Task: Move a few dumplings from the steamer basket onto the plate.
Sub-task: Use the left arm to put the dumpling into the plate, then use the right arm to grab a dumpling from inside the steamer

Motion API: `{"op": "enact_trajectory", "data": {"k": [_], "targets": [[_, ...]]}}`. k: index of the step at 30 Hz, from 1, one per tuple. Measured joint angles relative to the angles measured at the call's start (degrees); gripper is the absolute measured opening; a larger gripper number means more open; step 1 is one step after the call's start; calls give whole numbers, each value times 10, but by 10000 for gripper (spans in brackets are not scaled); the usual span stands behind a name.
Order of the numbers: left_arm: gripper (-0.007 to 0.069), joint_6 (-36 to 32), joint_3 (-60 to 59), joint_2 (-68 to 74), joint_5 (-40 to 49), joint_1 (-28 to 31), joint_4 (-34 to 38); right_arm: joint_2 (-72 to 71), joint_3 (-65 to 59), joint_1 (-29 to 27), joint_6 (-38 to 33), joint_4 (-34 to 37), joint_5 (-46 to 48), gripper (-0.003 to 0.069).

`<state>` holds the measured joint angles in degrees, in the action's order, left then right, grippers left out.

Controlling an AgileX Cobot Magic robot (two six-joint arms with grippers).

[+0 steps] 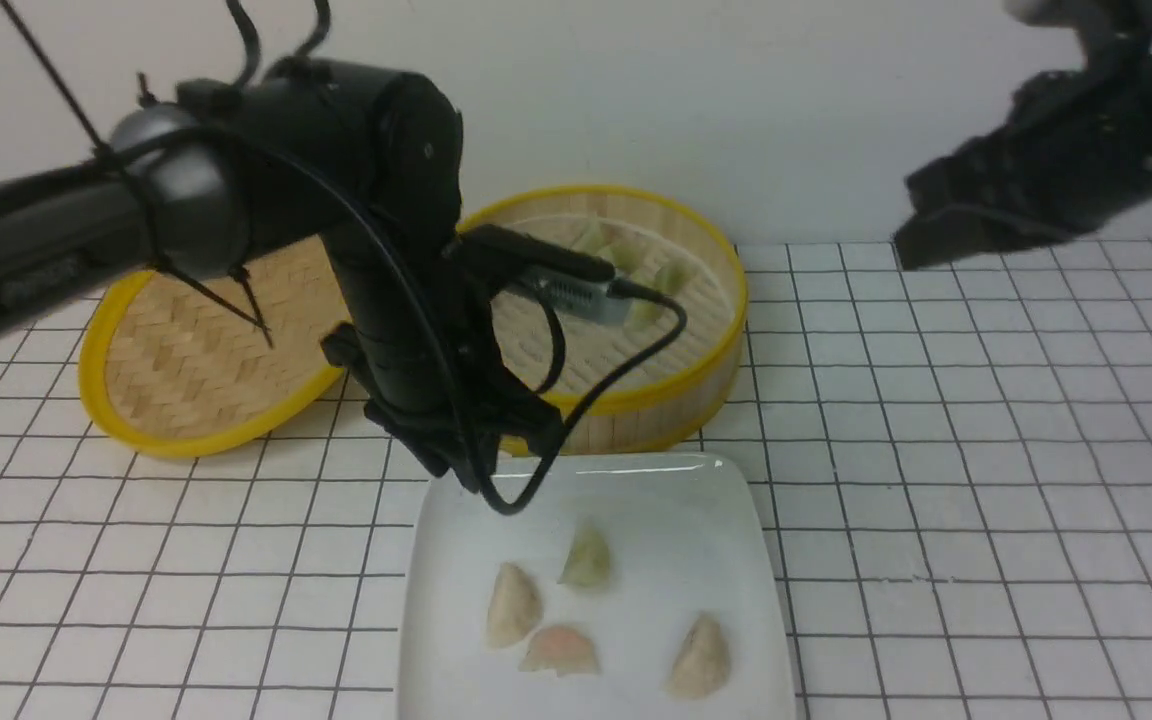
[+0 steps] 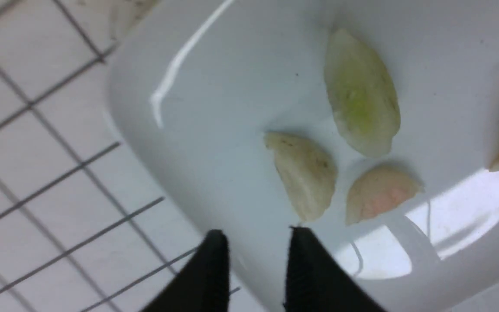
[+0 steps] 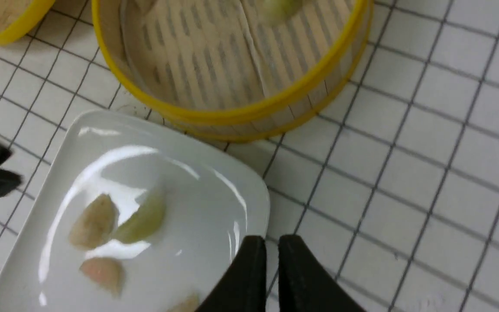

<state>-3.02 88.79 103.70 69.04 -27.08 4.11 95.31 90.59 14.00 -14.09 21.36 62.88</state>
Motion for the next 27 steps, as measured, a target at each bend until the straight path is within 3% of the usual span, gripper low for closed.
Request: {"op": "enact_trajectory", "data": {"k": [4,14,19,27], "targets": [[2,30,0,-102,11,0,-23,134,133,34,21,-35,-1,129],[-6,40,-1,-287,27,0,-34,459,488,72,36,-78,61,374],[-6,40,-2,-336,30,0,-62,555,607,75,38,-78,84,420],[-6,44,-2,-356,31,0,-106,591,627,78,30,-79,52,425]]}}
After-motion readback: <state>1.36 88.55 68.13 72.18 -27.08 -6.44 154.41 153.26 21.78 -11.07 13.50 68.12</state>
